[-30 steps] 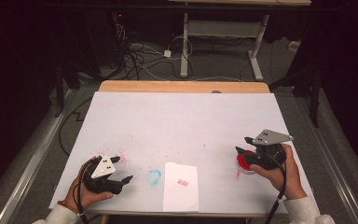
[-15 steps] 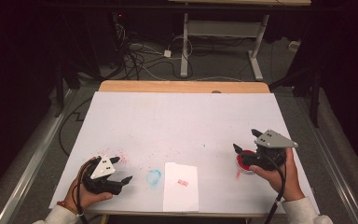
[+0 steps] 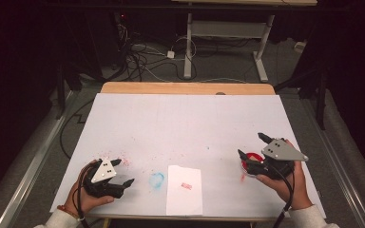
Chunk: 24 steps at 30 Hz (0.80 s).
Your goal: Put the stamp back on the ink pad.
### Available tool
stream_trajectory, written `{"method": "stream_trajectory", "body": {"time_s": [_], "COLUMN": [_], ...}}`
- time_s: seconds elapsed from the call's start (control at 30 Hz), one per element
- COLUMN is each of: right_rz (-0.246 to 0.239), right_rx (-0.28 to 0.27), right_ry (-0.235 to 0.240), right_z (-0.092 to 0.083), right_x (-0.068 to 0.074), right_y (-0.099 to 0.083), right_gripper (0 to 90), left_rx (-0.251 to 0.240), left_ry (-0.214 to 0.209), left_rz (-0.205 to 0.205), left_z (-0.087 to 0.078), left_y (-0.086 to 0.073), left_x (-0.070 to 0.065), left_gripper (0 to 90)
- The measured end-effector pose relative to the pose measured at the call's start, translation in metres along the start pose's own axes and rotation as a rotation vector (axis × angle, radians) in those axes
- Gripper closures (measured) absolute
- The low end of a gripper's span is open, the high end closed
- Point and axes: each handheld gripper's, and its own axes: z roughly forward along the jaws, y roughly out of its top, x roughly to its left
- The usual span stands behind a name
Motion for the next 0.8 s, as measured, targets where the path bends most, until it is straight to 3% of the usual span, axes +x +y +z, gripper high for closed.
{"method": "stream_trajectory", "body": {"time_s": [0.37,0.8], "right_rz": [-0.016,-0.038], "right_rx": [-0.02,0.002], "right_ry": [-0.046,-0.053], "right_z": [-0.006,-0.008], "right_x": [0.006,0.009], "right_y": [-0.014,-0.036], "right_gripper": [18.1,18.0], "left_rx": [0.001,-0.009], "left_ry": [-0.003,0.0], "left_rz": [0.005,-0.002], "left_z": [0.001,-0.001], "left_y": [0.001,0.0], "left_x": [-0.002,-0.003], "left_gripper": [18.9,18.9]}}
